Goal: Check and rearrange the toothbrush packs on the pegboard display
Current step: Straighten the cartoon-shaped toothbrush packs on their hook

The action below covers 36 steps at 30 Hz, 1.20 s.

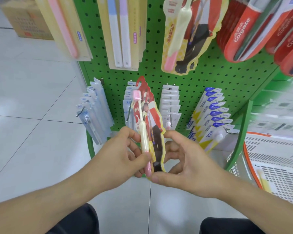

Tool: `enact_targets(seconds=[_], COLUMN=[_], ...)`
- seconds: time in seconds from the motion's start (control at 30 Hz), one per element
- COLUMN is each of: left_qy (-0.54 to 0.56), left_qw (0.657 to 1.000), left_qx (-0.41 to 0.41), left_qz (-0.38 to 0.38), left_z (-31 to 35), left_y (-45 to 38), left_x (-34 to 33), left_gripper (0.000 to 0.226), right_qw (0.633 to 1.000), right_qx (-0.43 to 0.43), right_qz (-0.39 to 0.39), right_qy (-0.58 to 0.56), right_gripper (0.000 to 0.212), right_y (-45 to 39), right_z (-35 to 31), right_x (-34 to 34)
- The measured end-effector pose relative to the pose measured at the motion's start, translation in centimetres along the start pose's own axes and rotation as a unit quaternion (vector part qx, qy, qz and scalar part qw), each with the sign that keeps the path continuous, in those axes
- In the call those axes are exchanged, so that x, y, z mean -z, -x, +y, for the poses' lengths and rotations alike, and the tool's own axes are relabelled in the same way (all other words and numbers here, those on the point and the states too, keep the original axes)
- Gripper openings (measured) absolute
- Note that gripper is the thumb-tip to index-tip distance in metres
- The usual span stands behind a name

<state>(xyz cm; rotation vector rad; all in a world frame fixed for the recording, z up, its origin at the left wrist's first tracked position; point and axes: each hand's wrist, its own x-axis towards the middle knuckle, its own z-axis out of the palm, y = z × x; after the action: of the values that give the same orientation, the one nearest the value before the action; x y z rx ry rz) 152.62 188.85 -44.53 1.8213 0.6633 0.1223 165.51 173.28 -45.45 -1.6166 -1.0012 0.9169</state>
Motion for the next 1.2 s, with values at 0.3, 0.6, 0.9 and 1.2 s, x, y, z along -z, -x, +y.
enact_targets(seconds=[0.3,0.6,0.9,1.2], left_qy=[0.101,0.187,0.158,0.094], left_qw=[0.994,0.965,0.980,0.986], left_qx=[0.005,0.059,0.084,0.077], left_qz=[-0.028,-0.176,-0.086,-0.117], left_z=[0.3,0.0,-0.1,-0.6], left_y=[0.5,0.6,0.8,0.4], left_x=[-0.2,0.2,0.0,-0.2], left_gripper=[0.036,0.052,0.033,0.040], right_qw=[0.994,0.995,0.993,0.992], right_qx=[-0.019,-0.070,-0.076,-0.111], right_qz=[-0.048,0.000,0.056,0.058], right_qy=[-0.093,0.077,0.066,0.024], right_gripper=[0.063,0.093,0.074,0.059], right_y=[-0.1,0.2,0.0,-0.2], right_z=[-0.3,0.2,0.3,0.3], right_x=[1.0,1.0,1.6,1.1])
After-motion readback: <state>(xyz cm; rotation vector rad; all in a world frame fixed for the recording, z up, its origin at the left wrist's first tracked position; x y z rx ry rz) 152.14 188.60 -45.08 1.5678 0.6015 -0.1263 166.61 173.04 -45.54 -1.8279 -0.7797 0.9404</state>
